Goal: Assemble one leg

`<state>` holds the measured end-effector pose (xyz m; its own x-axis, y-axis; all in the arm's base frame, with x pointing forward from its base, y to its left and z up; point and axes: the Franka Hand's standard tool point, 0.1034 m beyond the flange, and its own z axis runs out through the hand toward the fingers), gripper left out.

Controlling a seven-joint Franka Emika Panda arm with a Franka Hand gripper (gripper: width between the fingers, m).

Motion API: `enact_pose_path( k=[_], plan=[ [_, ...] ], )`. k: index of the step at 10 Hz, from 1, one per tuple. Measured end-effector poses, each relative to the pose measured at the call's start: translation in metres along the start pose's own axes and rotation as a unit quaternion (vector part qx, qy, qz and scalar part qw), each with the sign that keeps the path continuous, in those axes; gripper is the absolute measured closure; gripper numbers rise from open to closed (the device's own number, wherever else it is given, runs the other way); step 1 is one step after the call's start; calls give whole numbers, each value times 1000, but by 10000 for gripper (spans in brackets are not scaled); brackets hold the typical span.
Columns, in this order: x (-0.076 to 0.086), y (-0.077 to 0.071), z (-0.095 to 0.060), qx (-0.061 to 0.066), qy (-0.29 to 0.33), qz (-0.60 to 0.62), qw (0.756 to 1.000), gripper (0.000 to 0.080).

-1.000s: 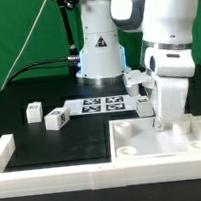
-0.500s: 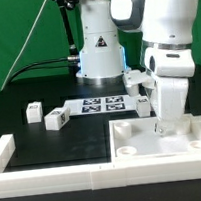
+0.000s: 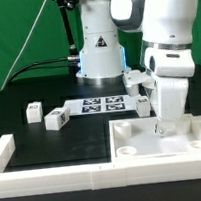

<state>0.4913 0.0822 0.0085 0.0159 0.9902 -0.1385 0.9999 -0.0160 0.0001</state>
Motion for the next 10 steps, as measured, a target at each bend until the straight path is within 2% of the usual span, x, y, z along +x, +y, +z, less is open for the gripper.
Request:
enact_pose_path(
  k=[1, 3, 5, 7, 10],
  plan=[
    [2, -1, -7, -4, 1, 13, 1000, 150],
    [9, -18, -27, -11, 3, 46, 999, 150],
    [16, -30, -40, -14, 4, 62, 998, 150],
    [15, -30, -36, -11, 3, 72, 997, 150],
    [16, -31, -36, -7, 8, 196, 981, 150]
  ],
)
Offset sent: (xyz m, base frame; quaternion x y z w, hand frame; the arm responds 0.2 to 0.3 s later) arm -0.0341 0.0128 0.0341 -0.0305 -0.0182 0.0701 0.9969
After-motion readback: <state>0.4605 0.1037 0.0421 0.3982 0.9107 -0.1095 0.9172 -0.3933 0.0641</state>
